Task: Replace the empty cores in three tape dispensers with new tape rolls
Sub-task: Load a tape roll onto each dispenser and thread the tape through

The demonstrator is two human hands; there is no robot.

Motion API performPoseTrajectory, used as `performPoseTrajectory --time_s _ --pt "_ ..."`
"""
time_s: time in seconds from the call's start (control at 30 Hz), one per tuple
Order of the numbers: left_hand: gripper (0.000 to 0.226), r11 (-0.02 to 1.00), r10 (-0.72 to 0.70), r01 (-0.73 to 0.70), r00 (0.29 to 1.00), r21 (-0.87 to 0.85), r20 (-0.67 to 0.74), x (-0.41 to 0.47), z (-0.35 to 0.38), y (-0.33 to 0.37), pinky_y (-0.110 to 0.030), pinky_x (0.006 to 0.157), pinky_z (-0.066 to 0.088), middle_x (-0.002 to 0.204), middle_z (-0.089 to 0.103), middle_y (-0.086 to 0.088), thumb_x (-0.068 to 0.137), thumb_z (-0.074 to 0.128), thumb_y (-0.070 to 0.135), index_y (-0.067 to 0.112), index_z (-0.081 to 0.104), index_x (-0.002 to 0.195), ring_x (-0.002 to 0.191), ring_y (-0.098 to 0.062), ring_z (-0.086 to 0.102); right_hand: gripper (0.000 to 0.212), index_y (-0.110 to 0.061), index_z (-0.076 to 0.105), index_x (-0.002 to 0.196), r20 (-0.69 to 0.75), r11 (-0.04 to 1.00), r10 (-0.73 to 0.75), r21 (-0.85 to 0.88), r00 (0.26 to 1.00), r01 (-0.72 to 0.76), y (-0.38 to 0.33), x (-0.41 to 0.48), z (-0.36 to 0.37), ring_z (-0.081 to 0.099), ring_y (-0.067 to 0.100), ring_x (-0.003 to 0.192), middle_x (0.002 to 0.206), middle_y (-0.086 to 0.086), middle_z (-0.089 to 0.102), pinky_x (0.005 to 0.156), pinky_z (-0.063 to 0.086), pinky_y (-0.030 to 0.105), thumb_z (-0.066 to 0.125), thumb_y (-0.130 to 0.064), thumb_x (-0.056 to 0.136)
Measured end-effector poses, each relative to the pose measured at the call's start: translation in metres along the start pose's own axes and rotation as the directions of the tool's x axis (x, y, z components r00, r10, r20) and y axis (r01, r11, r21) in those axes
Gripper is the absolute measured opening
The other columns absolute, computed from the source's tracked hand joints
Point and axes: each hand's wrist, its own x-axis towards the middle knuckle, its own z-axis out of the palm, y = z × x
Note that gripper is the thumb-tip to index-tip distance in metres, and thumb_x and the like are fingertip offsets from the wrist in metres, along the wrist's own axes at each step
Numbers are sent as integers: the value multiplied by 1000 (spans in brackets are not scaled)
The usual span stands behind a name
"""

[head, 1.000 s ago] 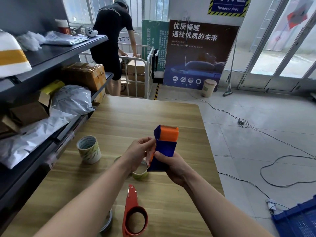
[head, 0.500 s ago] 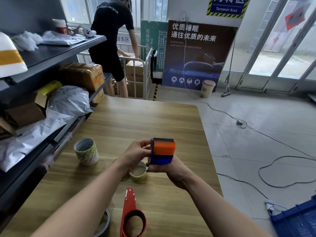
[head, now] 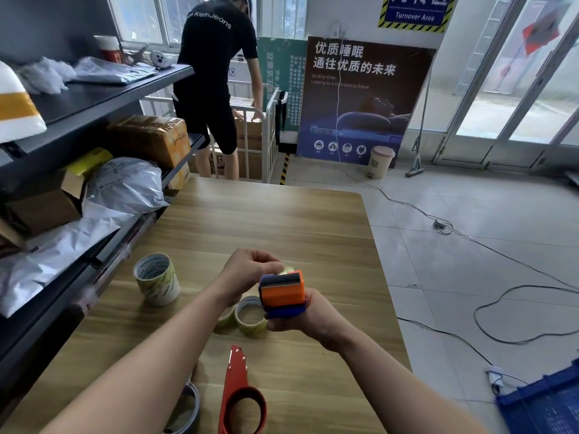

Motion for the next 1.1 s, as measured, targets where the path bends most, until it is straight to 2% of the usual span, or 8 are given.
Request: performPoseTrajectory --time_s 0.13,0.2,0.33,0.47,0.7,0.83,0.9,1.1 --pt "9 997 11 -11 1000 72 -4 0 2 2 -21 58 48 73 68 -5 80 73 11 2 70 82 65 -13 60 33 -18 70 90 9 1000 -2 16 1000 2 0 -1 1 66 11 80 85 0 71 76 55 25 78 7 70" --pt "4 997 23 -24 1000 73 10 -2 5 4 -17 51 45 67 65 -6 81 69 2 1 69 77 60 -12 56 34 -19 70 90 1 999 3 38 1000 -3 0 0 0 66 12 81 85 -2 72 77 54 27 80 5 68" --pt "34 998 48 -50 997 32 57 -7 9 5 -17 47 38 49 58 2 77 52 -20 5 65 59 47 -6 47 38 -14 66 99 0 996 23 85 1000 -23 -1 0 -6 64 17 84 86 0 69 87 53 40 80 2 68" --pt "17 993 80 -86 993 79 85 -7 9 7 -29 60 43 72 64 -13 78 61 -13 2 69 73 68 -23 54 32 -23 70 87 -11 998 19 55 1000 -19 0 -5 -8 66 11 81 82 -6 71 82 54 29 80 2 69" --pt "17 981 144 -141 989 135 -15 -5 12 11 -36 72 54 78 70 -13 93 53 5 9 58 77 72 -23 65 34 -20 71 94 8 1000 -7 -1 1000 7 0 -7 -7 68 19 91 91 1 73 85 56 32 80 1 69" --pt "19 986 145 -136 985 100 -89 -6 14 15 -29 66 54 71 67 -9 94 51 3 9 57 76 65 -21 62 35 -17 70 93 25 1000 -3 -23 1000 4 0 -8 -7 69 14 84 86 -1 73 82 57 30 79 7 69" --pt "19 989 143 -140 983 35 -117 -7 14 17 -32 66 54 71 67 -11 95 50 3 7 57 77 65 -23 61 36 -17 70 92 17 1000 -8 -30 1000 9 -1 -8 -8 68 12 83 84 -2 73 83 58 32 78 9 69" --pt "18 983 151 -167 971 -74 -185 -2 7 32 -32 60 52 71 68 -9 95 49 5 9 56 79 64 -22 62 40 -19 69 100 18 995 -37 -95 999 38 -3 -8 -13 69 13 92 94 -2 72 89 56 33 78 6 70"
